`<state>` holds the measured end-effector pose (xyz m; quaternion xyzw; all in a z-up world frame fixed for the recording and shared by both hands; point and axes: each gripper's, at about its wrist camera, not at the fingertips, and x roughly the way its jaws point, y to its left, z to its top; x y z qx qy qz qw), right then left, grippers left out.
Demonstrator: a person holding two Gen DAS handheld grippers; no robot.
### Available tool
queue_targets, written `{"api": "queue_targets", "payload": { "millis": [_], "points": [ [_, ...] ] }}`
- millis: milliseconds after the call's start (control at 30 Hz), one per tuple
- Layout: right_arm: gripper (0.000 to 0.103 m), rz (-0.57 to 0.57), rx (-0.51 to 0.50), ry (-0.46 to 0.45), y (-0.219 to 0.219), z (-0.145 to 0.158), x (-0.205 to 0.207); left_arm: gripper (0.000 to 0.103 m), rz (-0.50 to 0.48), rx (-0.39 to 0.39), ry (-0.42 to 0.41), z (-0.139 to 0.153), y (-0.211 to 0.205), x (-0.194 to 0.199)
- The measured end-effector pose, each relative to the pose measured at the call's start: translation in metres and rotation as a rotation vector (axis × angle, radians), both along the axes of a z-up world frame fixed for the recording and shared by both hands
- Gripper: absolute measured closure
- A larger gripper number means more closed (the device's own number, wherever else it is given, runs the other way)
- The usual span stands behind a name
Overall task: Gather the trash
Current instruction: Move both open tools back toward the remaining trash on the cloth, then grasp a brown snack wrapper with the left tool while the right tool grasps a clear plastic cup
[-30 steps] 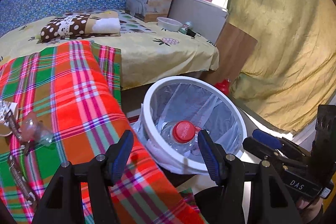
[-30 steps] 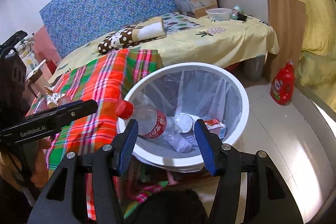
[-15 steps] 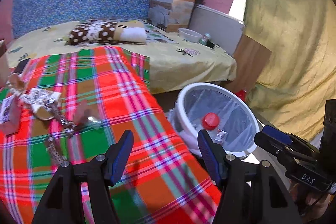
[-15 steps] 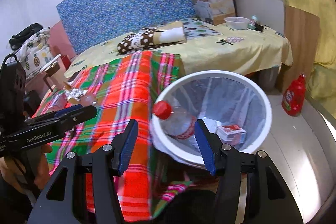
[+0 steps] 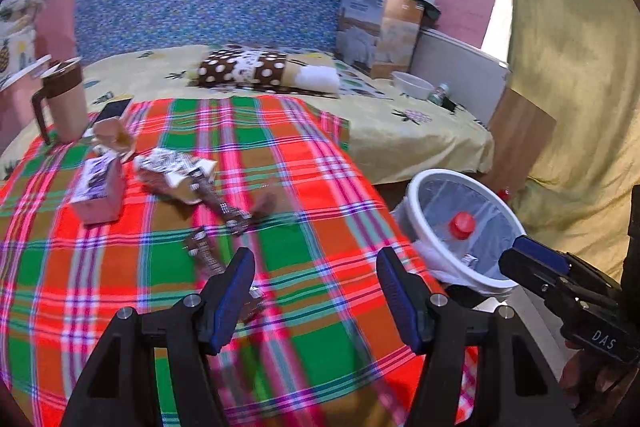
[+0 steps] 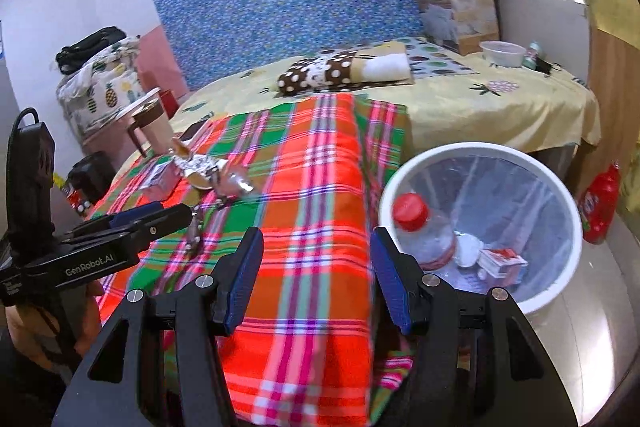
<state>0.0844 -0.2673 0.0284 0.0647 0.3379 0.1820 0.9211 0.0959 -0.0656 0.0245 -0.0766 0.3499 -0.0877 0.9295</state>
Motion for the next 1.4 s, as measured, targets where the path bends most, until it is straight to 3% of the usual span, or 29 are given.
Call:
{"api": "queue_targets", "payload": {
  "millis": [433, 633, 933, 1067, 1267, 1400],
  "points": [
    [0.046, 0.087, -0.015, 0.015, 0.036, 0.001, 0.012, 0.04, 0.141, -0.031, 0.042, -0.019, 0.062, -0.009],
    [0.046, 0.091, -0.005, 0.031, 0.039, -0.002, 0.018, 0.043, 0.15, -0.057, 0.086, -0.031, 0.066, 0.002],
    [0.046, 0.112, -0.006, 0.053, 0.038, -0.007, 0.024, 0.054, 0.169, -0.066, 0.173, -0.054, 0.05, 0.034],
    [0.046, 0.116, -0.002, 0.06, 0.039, -0.009, 0.029, 0.069, 0.182, -0.032, 0.215, -0.064, 0.047, 0.044],
    [0.046, 0.138, 0.009, 0.064, 0.042, -0.01, 0.032, 0.083, 0.174, -0.003, 0.206, -0.065, 0.049, 0.041],
    [0.046, 0.163, 0.002, 0.057, 0.049, -0.008, 0.034, 0.083, 0.162, 0.003, 0.188, -0.06, 0.054, 0.036]
  ]
}}
